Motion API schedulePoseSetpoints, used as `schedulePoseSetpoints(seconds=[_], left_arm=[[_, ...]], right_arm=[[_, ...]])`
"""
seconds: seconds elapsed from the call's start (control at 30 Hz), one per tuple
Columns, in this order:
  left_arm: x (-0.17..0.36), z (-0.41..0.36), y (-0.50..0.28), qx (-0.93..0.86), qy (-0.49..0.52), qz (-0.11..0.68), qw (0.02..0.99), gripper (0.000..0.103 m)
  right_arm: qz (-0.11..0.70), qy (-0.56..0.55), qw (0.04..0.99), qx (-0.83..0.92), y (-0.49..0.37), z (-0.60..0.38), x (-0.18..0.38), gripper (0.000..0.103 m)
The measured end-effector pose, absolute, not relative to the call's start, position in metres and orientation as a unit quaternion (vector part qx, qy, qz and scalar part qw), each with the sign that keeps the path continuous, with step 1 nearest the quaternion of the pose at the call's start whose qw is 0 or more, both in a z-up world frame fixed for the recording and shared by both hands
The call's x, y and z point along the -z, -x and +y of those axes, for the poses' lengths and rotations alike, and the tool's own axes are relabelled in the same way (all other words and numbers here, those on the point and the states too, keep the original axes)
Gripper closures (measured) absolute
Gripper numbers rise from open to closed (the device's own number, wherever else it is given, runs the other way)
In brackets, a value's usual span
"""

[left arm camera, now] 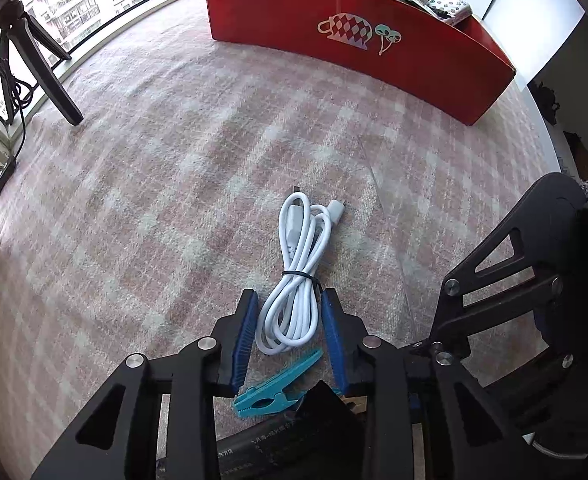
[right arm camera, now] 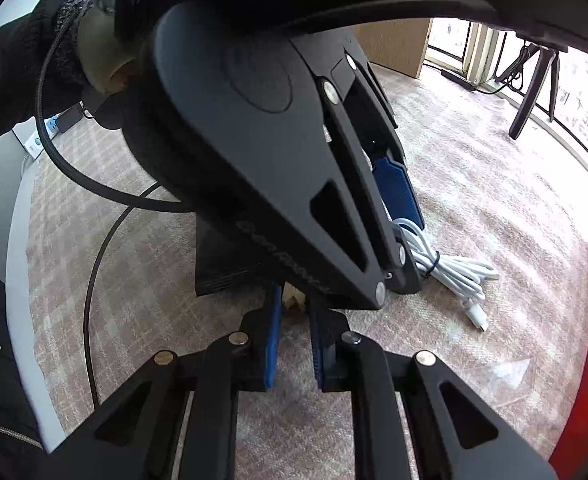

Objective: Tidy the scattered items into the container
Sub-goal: 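Grasp the white cable with the left tool while the right tool grasps the wooden clothespin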

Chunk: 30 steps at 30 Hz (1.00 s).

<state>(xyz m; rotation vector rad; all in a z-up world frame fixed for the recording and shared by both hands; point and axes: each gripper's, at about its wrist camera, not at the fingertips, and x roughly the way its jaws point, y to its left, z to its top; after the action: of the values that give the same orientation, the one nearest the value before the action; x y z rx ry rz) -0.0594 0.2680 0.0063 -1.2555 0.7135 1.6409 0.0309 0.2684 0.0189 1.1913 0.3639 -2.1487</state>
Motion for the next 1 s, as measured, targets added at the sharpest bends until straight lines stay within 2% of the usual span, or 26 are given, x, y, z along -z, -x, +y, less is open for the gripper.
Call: schedulePoseSetpoints(seconds=[0.4, 0.5, 0.83, 1.0], left_arm=[[-0.023, 0.23, 0.054, -0.684, 0.502, 0.272, 0.454, 0.078], [-0.035, 0.216, 0.047, -0.695, 0.494, 0.268, 0.448, 0.082], [-0.087, 0.171, 0.033, -0.725, 0.473, 0.241, 0.439, 0.083], [-0.099, 0.173, 0.037, -0.738, 0.459, 0.234, 0.436, 0.083]], right_arm=[[0.087, -0.458, 0.289, 0.836, -0.045, 0.303, -0.036, 0.091], [0.073, -0.451, 0.276, 0.846, -0.049, 0.312, -0.044, 0.091], [0.045, -0.426, 0.236, 0.872, -0.068, 0.335, -0.075, 0.091], [0.034, -0.41, 0.215, 0.886, -0.076, 0.346, -0.089, 0.091]])
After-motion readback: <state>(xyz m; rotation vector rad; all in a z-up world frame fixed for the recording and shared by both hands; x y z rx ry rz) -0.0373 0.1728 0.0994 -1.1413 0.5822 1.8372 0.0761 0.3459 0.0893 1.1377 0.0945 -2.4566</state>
